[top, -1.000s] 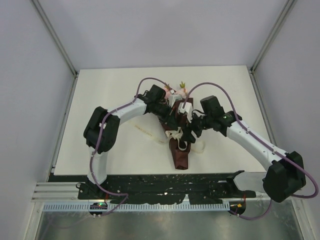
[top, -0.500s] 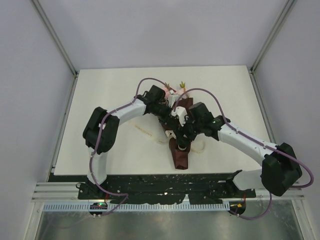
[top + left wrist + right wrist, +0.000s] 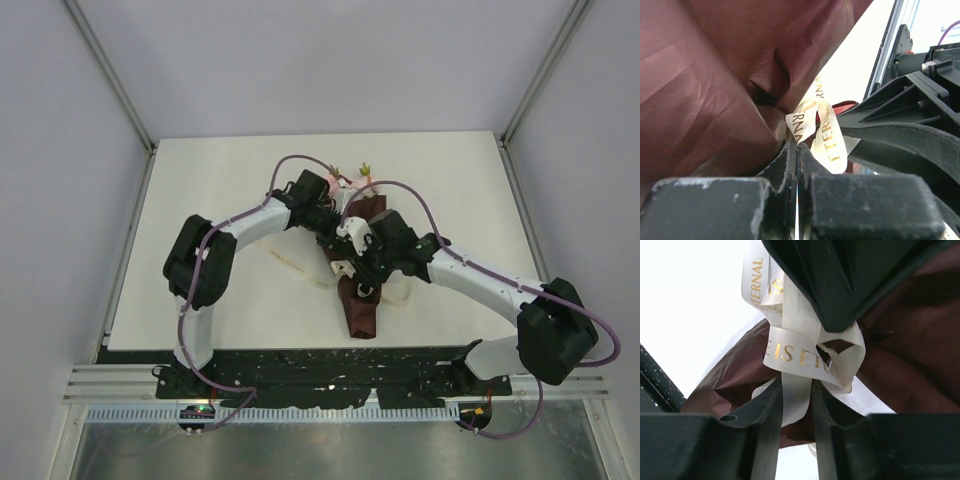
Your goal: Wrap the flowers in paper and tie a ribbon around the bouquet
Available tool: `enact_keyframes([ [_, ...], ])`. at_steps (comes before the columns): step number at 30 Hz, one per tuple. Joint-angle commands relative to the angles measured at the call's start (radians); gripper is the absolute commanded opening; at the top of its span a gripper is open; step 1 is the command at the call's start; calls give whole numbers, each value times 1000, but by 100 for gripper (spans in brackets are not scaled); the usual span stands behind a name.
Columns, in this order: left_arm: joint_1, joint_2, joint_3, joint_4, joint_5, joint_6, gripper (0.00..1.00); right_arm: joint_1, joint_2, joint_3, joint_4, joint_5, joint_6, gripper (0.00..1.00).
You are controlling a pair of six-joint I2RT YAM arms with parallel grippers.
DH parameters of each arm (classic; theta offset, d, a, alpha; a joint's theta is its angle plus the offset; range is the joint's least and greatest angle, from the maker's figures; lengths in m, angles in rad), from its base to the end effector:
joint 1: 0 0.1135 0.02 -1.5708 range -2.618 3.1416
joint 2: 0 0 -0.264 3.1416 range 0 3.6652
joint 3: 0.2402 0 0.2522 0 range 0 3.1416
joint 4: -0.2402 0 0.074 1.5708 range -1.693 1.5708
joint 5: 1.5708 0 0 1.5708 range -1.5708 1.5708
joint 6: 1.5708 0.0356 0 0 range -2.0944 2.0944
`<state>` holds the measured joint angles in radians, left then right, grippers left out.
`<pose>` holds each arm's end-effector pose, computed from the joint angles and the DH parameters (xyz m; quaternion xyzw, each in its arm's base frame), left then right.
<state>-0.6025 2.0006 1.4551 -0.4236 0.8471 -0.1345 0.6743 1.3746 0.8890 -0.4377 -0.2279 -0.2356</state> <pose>0.3357 -0.2633 0.1972 0.3204 0.8187 -0.4635 0.1106 0.2127 0.1803 0.2245 -0.4464 0.8302 0.1740 0.2850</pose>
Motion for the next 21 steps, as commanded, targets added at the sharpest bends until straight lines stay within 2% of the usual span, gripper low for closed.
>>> enact_keyframes([
  [1, 17, -85, -1, 5, 0, 15, 0, 4, -66, 1, -30, 29, -24, 32],
  [2, 18, -101, -4, -3, -3, 24, 0, 4, -72, -4, -38, 24, -27, 25],
  [9, 46, -167, -53, -52, -16, 79, 0, -10, -89, 16, -99, -5, -45, 5],
  [21, 101, -203, -93, -173, -108, 268, 0, -65, -77, 57, -249, -74, -88, 5],
])
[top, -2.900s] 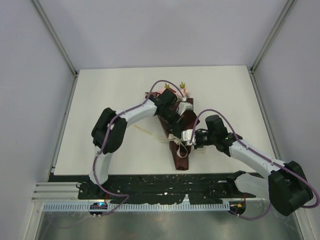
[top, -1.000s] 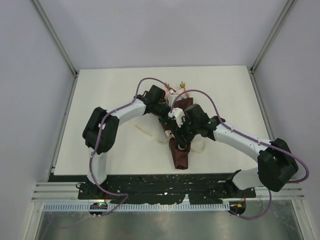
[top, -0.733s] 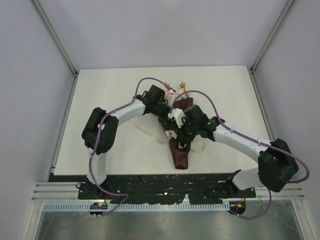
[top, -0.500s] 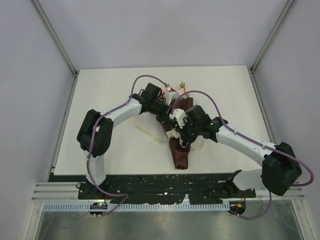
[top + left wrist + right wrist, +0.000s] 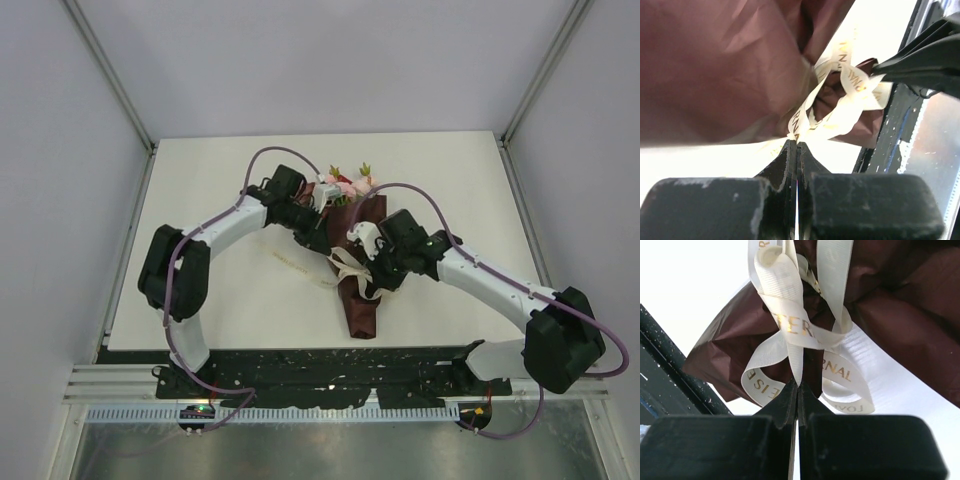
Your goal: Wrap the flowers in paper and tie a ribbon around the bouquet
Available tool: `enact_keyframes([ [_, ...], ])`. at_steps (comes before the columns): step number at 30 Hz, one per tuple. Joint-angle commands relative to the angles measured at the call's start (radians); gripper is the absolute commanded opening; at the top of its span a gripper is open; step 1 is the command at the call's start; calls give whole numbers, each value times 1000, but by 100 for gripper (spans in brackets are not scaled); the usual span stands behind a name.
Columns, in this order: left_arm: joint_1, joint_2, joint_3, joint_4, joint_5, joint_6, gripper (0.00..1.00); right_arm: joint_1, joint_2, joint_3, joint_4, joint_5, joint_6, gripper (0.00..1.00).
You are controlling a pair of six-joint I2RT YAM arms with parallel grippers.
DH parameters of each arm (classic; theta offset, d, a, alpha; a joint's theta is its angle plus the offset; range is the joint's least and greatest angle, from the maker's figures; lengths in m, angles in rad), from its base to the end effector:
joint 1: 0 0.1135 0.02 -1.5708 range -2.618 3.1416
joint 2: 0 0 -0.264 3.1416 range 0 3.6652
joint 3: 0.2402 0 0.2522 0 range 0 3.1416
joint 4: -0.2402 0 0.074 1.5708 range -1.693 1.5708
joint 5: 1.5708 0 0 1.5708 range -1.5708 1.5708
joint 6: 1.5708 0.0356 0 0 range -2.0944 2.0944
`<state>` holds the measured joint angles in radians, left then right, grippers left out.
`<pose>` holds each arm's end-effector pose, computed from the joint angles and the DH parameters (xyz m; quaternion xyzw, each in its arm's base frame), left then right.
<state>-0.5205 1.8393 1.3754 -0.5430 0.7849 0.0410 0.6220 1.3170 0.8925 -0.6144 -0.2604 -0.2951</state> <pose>0.3249 -0.2153 0.2283 0.3482 0.8233 -0.4179 0.1625 0.2032 0.1570 0.2294 -0.4541 0.8427 0.1660 0.2367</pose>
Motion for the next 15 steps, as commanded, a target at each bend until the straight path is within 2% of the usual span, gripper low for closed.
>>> enact_keyframes([
  [1, 23, -38, -13, -64, -47, 106, 0, -13, -21, 57, -79, -45, -35, 5],
  [15, 119, -14, 1, -170, -205, 260, 0, -45, 31, 74, -189, -7, -110, 5],
])
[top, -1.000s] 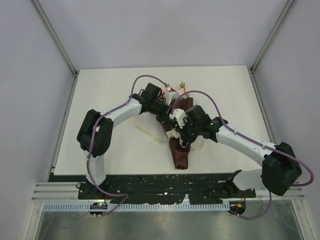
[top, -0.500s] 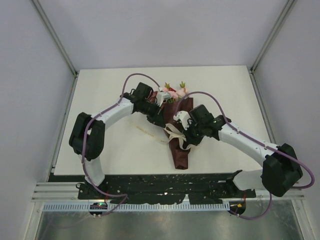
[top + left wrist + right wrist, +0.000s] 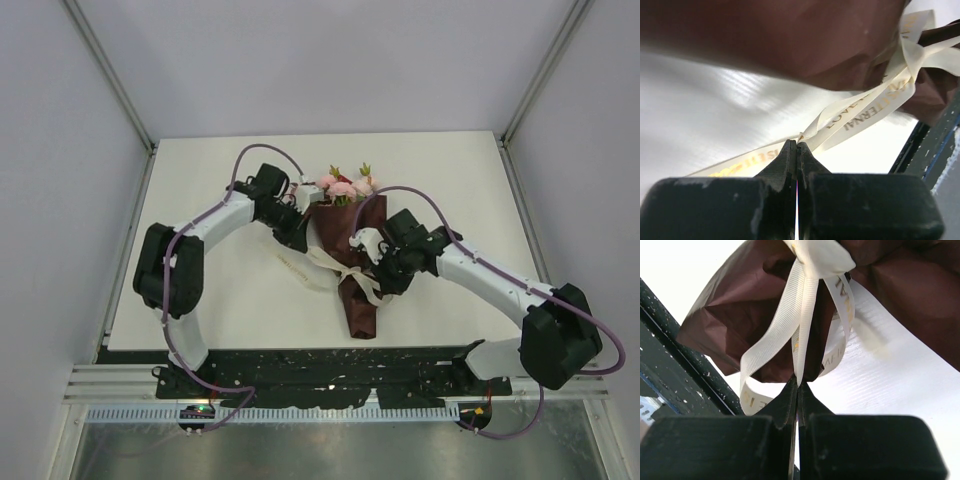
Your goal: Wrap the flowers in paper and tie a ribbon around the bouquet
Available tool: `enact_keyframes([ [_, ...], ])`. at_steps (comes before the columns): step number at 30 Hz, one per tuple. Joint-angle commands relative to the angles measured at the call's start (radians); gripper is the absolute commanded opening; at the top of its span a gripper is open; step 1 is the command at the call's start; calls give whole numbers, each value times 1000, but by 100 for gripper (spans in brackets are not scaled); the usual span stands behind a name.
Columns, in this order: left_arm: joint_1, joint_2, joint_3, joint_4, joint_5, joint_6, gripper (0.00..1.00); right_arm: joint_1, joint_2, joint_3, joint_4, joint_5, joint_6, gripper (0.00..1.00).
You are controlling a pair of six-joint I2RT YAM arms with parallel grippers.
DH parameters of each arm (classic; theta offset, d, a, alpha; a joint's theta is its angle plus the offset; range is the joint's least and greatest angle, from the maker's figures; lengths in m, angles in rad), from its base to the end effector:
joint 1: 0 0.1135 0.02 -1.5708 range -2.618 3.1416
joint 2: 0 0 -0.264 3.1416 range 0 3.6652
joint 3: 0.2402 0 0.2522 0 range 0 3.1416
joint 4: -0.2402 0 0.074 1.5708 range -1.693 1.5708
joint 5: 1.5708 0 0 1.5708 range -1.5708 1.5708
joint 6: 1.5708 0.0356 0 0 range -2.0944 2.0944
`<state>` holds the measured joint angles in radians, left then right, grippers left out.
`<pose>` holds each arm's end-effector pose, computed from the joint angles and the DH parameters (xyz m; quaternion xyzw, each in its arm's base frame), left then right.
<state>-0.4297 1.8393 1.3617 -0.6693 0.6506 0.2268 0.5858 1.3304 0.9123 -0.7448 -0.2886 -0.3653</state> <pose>0.3340 -0.1768 0.2155 0.3623 0.8552 -0.3310 0.1667 0.2013 0.1457 0.2260 -0.4696 0.8482 0.1620 0.1837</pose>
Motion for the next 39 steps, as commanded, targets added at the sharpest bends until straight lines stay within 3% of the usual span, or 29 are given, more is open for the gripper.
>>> enact_keyframes([
  [1, 32, -11, 14, -47, -80, 81, 0, -12, 30, 56, -65, 26, -47, 5],
  [12, 100, 44, 65, -88, -219, 135, 0, -58, 69, 65, -171, 55, -116, 5],
  [30, 190, 124, 181, -139, -301, 154, 0, -133, 177, 89, -140, 46, -142, 5],
  [37, 210, 140, 197, -147, -290, 154, 0, -168, 207, 94, -130, 65, -162, 5],
  [39, 209, 126, 195, -154, -212, 158, 0, -169, 222, 112, -126, 37, -152, 6],
])
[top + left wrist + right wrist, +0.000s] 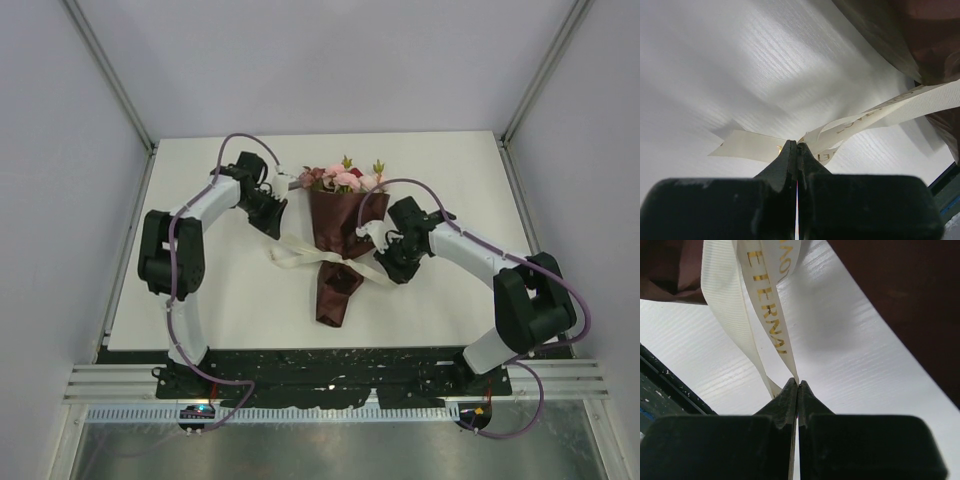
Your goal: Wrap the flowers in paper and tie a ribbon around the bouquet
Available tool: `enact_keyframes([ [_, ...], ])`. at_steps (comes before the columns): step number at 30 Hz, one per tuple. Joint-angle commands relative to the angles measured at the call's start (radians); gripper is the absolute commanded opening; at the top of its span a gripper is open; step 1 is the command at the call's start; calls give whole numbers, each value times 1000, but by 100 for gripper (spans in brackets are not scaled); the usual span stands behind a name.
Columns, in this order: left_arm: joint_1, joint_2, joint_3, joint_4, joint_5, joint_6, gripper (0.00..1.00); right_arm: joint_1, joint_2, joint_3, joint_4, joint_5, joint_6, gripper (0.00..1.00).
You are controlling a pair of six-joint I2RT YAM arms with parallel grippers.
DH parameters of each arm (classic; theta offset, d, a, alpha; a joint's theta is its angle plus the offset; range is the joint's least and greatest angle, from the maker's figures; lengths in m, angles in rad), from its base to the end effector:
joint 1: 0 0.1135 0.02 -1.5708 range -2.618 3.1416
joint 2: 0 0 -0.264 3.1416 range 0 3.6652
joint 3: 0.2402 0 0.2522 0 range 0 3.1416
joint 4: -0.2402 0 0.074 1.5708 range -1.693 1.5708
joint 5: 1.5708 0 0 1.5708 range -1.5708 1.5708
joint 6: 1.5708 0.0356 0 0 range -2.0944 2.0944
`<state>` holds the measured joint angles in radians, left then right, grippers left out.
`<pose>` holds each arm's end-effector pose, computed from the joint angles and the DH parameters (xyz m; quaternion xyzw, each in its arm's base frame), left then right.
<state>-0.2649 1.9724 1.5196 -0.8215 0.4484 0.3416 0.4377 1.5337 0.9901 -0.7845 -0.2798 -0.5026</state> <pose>0.3827 -0.1198 0.2018 0.3193 0.9105 -0.2142 0.1523 0.2466 0.1263 0.1969 -0.4603 0.8687 0.1345 0.1243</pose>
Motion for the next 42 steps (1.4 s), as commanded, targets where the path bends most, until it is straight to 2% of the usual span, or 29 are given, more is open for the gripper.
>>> enact_keyframes([
  [1, 41, -21, 30, 2, 39, 45, 0, -21, 25, 47, -88, 1, -8, 5],
  [5, 3, -99, -21, 45, 191, 95, 0, -20, 68, 114, -90, -48, 9, 5],
  [8, -46, -139, -68, 73, 208, 175, 0, -17, 95, 148, -94, -50, -1, 5],
  [10, -72, -133, -55, 35, 204, 229, 0, -19, 106, 163, -94, -47, -7, 5],
  [12, -89, -119, -36, 15, 181, 252, 15, -19, 112, 179, -101, -47, -8, 6],
  [13, -94, -112, -27, 7, 164, 267, 28, -17, 115, 183, -102, -47, -8, 5],
  [16, -99, -96, -15, 1, 125, 302, 49, -19, 118, 191, -107, -41, -10, 5],
  [23, -109, -72, -18, 28, 33, 464, 69, -19, 120, 191, -110, -36, -7, 5],
  [29, -140, 12, 59, 27, -46, 476, 70, -19, 126, 190, -107, -32, -8, 6],
  [34, -175, 86, 143, -83, -89, 539, 70, -19, 131, 191, -105, -30, -10, 5],
  [37, -186, 86, 126, -81, -108, 551, 68, -17, 132, 193, -102, -27, -11, 5],
  [40, -188, 95, 131, -97, -123, 554, 53, -17, 132, 193, -104, -25, -13, 5],
  [42, -188, 103, 145, -126, -137, 557, 29, -17, 132, 193, -104, -19, -19, 6],
])
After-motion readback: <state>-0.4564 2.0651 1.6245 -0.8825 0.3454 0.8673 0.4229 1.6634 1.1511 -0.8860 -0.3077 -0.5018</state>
